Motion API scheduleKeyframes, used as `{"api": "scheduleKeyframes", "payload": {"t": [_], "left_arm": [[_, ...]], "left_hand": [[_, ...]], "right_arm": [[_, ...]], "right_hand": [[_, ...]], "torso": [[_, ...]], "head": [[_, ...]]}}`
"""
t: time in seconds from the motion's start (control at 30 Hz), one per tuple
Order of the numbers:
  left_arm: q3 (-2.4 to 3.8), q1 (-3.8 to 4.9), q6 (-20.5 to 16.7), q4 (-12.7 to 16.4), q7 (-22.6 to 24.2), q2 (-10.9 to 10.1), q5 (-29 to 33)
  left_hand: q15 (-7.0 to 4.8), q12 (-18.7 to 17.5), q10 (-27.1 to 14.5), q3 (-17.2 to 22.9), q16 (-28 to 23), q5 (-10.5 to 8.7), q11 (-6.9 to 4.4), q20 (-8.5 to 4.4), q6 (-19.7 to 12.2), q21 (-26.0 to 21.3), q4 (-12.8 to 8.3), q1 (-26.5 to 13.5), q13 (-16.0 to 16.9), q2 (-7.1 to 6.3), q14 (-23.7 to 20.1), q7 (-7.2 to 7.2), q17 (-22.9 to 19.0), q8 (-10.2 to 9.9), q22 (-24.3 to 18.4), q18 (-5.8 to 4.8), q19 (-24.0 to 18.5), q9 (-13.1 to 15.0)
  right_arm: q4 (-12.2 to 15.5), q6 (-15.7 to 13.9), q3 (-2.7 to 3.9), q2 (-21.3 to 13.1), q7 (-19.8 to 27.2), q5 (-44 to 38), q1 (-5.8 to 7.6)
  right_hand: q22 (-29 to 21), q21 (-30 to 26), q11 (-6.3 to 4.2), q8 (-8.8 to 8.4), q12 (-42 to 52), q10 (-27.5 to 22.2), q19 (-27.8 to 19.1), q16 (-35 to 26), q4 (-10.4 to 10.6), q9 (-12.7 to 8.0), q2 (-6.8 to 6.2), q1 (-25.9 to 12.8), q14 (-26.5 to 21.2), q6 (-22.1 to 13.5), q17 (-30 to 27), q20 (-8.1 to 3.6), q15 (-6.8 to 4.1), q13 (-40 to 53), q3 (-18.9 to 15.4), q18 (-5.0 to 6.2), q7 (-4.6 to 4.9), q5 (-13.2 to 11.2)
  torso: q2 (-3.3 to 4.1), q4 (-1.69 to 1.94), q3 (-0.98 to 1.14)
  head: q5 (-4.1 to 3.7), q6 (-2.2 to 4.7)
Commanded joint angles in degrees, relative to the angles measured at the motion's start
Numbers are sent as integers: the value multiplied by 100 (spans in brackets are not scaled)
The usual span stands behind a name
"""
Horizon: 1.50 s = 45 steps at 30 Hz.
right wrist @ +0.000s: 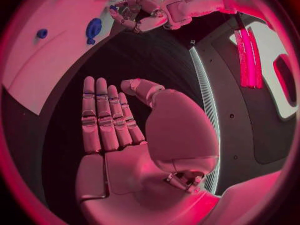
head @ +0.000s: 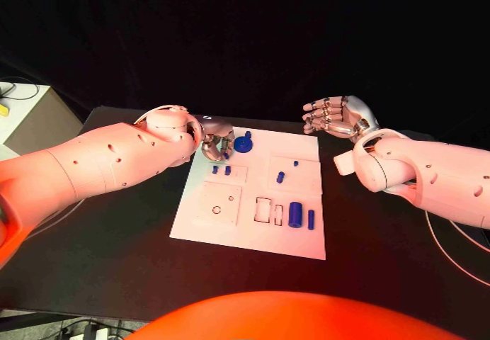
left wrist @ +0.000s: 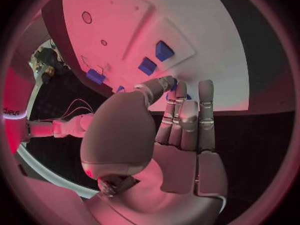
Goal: Assemble the parts on the task board
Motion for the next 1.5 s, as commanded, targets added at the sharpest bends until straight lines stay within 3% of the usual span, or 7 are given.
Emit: {"api": "scheduleKeyframes", "payload": {"t": [0.03, 0.9, 1.1, 1.27, 1.5], "left_arm": [[-1, -3, 64, -19, -49, 18, -23], [-13, -56, 44, -31, 1, 38, -28], [-11, -56, -60, -20, -7, 22, -24], [-10, -55, -62, -14, -26, 15, -20], [-10, -55, -12, -10, -55, 9, -18]], "left_hand": [[-10, -27, 23, -6, -6, -26, 1, -3, 26, -19, -27, -2, 8, 37, -35, 4, -15, 13, 0, 88, -52, -3], [-14, -43, 66, -21, -4, -34, -10, -3, 83, -20, -34, -2, 22, 43, -55, -7, -35, 11, 1, 87, -61, 4], [57, -278, -130, 3, -93, -30, 91, 37, -139, -38, -43, -20, -26, 9, -235, 79, -307, -224, -5, 80, -101, -82], [74, -360, -170, 29, -121, -30, 95, 71, -476, -47, -47, -32, -24, -30, -326, 66, -435, -504, -10, 88, -123, -207], [89, -395, -241, 14, -140, -34, 119, 81, -527, -58, -57, -47, -21, -87, -389, 41, -513, -565, -15, 85, -142, -244]], "right_arm": [[8, 82, 2, 1, 65, -44, -2], [11, 87, 2, -6, 42, -44, -2], [6, 81, 2, -6, 34, -45, -2], [3, 78, 2, -7, 28, -45, -2], [2, 87, 2, -12, 3, -45, -2]], "right_hand": [[-6, -28, -15, -21, -33, 43, -8, -30, -32, -6, 68, -7, 24, 35, -7, -7, 6, -2, -12, -3, 178, 13], [-18, -29, -15, -39, -45, 49, -13, -39, -41, -10, 73, -17, 26, 46, -21, -8, 9, -1, -15, -6, 177, 12], [-20, -29, -14, -43, -48, 50, -14, -41, -43, -11, 77, -17, 25, 48, -24, -8, 9, -2, -13, -7, 178, 13], [-22, -30, -14, -45, -50, 49, -15, -43, -46, -12, 76, -17, 24, 48, -26, -8, 9, -2, -13, -7, 179, 13], [-25, -33, -11, -50, -56, 42, -21, -48, -48, -13, 72, -20, 19, 49, -30, -7, 12, -3, -14, -10, 181, 14]], "torso": [[2, -1, 0], [-3, 2, -2], [4, -6, -3], [1, -5, -3], [-3, 9, -6]], "head": [[2, 1], [-3, 1], [6, 1], [-3, 1], [-1, 1]]}}
